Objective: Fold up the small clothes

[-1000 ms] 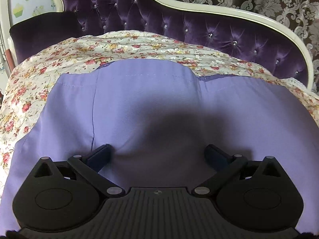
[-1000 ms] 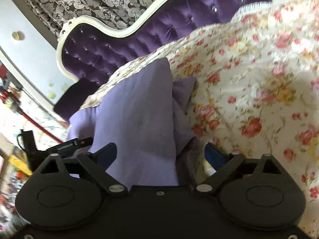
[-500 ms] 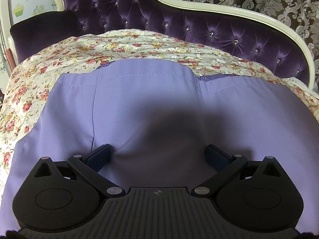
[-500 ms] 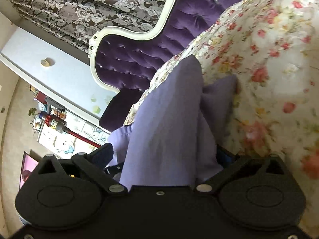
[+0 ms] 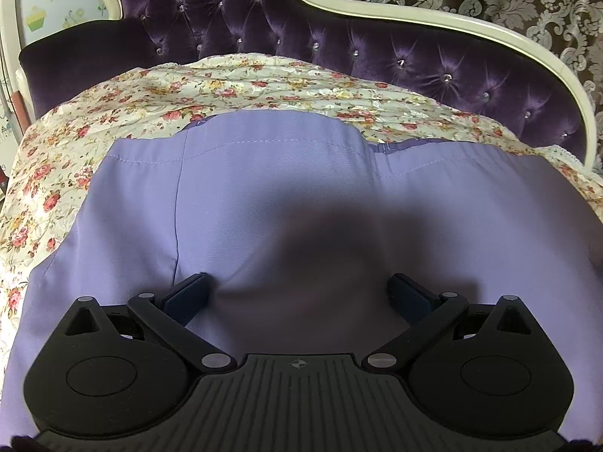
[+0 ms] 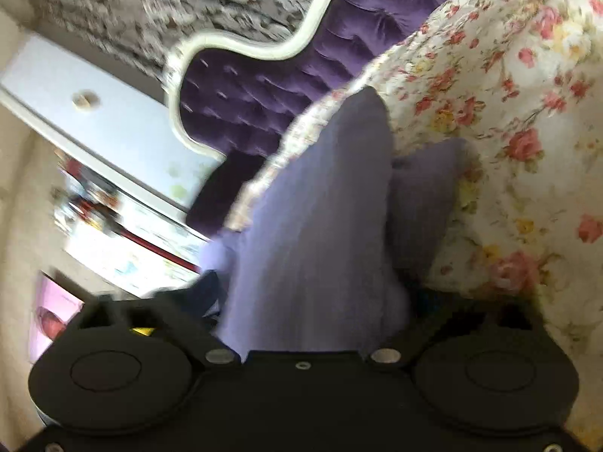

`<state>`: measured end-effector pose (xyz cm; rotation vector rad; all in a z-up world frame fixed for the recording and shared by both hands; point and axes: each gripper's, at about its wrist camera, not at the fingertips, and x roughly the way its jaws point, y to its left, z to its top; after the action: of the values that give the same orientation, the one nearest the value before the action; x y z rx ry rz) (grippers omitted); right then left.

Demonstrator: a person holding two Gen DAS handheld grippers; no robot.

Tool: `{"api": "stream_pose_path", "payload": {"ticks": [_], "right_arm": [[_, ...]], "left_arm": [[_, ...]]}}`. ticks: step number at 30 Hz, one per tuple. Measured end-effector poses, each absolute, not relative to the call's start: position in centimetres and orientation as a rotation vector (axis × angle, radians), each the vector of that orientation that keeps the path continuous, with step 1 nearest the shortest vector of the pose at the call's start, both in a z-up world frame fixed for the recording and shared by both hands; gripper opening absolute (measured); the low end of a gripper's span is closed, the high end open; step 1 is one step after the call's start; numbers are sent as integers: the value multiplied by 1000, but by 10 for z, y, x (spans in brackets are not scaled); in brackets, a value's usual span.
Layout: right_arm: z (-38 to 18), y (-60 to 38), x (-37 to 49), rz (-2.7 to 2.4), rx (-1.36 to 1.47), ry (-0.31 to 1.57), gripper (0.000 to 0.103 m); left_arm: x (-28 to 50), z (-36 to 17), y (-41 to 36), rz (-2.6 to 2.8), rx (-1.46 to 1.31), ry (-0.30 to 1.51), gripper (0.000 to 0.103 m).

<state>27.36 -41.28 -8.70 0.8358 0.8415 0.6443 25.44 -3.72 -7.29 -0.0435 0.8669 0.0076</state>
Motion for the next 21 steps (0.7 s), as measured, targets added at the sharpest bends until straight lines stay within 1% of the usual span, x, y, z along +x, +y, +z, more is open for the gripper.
{"api": "stream_pose_path", "payload": {"ticks": [1, 4, 5, 6, 7, 12, 13, 15, 18, 21], "right_arm": [[-87, -410, 273, 623, 803, 858, 62], [-84, -410, 270, 602, 793, 857, 57], [-83, -409, 268, 594, 783, 854, 57], [-81, -408, 267, 590, 771, 850, 57], [-82, -408, 267, 586, 767, 849, 57], [-85, -408, 267, 581, 800, 844, 60], [-86, -409, 267, 580, 807, 843, 62], [-88, -410, 267, 581, 817, 845, 63], [-88, -410, 267, 581, 813, 848, 64], [-88, -409, 267, 587, 807, 851, 66]], "left_arm": [[256, -72, -36, 1, -43, 873, 103], [255, -64, -32, -15, -62, 876, 102], [252, -60, -30, -13, -69, 868, 94], [248, -56, -30, -10, -74, 861, 87], [241, -51, -28, -13, -83, 850, 84], [202, -37, -27, -52, -109, 826, 83], [194, -37, -28, -61, -112, 827, 82], [180, -42, -29, -75, -126, 834, 72], [165, -45, -32, -60, -126, 788, 66], [161, -51, -36, -41, -116, 779, 65]]}}
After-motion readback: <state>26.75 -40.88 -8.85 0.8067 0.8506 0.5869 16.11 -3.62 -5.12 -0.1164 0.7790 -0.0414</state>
